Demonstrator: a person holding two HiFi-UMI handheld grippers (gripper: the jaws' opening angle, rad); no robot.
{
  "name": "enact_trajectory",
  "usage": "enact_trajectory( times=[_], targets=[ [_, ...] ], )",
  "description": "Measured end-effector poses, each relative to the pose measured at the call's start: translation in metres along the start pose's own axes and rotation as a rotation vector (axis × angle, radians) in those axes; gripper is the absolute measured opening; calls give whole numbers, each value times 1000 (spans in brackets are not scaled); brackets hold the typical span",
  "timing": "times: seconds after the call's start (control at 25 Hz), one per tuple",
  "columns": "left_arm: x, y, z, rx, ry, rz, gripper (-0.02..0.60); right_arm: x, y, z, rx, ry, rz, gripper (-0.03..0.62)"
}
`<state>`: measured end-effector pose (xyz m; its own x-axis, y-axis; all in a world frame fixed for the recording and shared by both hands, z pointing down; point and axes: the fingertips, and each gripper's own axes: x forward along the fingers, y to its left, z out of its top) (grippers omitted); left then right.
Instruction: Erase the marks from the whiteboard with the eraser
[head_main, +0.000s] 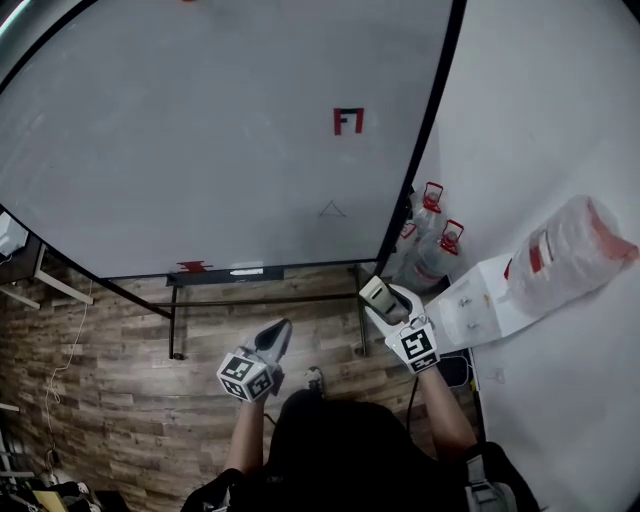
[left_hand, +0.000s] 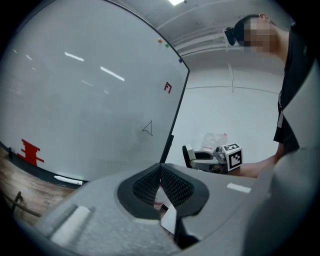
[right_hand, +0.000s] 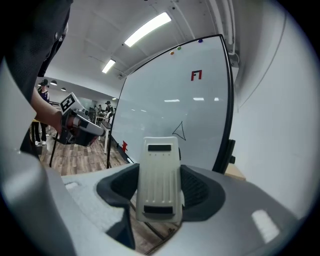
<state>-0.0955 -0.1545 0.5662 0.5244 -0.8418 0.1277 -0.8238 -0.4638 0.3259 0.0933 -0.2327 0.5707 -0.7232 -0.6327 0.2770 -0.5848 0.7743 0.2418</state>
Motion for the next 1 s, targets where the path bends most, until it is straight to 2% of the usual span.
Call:
enact_trajectory(
  times=[0.16,0.36,0.6,0.84,1.0],
  targets=[
    [22,27,20,13,-11,-35,11,33,-19,17,-24,-7,-26,258],
    [43,56,27,22,5,-96,11,71,-30,38,-36,-38,-68,257],
    [63,76,40,44,24,-166,11,94,-53,82,24,-158,-123,256],
    [67,90,46,81,51,-186,11,94,-92,137,-187,-227,-333,256],
    [69,98,50,72,36,-169,11,95,-108,150,-244,-240,-390,256]
  ],
)
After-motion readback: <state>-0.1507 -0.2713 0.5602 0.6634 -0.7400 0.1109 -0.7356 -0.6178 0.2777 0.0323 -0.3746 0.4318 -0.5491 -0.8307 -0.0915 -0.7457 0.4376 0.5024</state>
